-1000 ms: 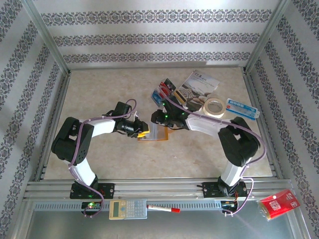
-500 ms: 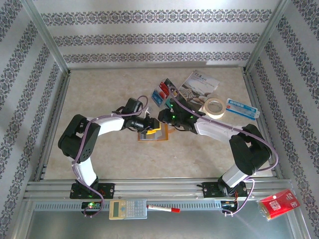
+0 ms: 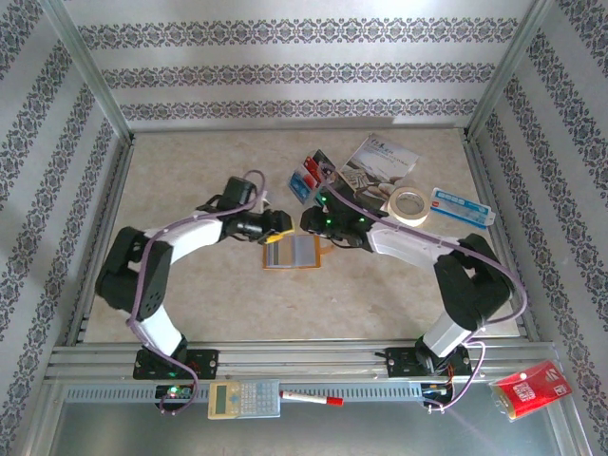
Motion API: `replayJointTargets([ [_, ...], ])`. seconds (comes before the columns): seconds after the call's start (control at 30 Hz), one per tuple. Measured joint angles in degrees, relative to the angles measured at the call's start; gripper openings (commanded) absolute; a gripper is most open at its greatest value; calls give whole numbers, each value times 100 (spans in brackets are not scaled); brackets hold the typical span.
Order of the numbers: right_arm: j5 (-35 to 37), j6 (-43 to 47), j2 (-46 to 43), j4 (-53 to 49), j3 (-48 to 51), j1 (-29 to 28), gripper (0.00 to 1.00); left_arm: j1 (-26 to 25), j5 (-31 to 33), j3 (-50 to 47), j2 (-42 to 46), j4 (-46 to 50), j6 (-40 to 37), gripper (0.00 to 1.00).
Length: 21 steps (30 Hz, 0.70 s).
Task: Take the credit cards out of the card holder
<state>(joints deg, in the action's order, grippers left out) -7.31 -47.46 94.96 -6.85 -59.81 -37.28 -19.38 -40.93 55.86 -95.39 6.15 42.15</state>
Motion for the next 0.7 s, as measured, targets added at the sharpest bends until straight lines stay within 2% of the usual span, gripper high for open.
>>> replayJointTargets([
  [0.13,210,350,726,-717,-863,-442,44,743,365,-153,422,282,-85,66],
  [0.23,413,595,1165,-1283,-1440,-756,47,1049,649,-175,542,610,-184,71],
  [0.5,557,986,1764,-2334,-1945,-973,48,1126,796,-302,605,894,-306,75],
  [0.7,560,1130,2020,-2726,-1958,-973,49,1126,568,-363,601,879,-310,76],
])
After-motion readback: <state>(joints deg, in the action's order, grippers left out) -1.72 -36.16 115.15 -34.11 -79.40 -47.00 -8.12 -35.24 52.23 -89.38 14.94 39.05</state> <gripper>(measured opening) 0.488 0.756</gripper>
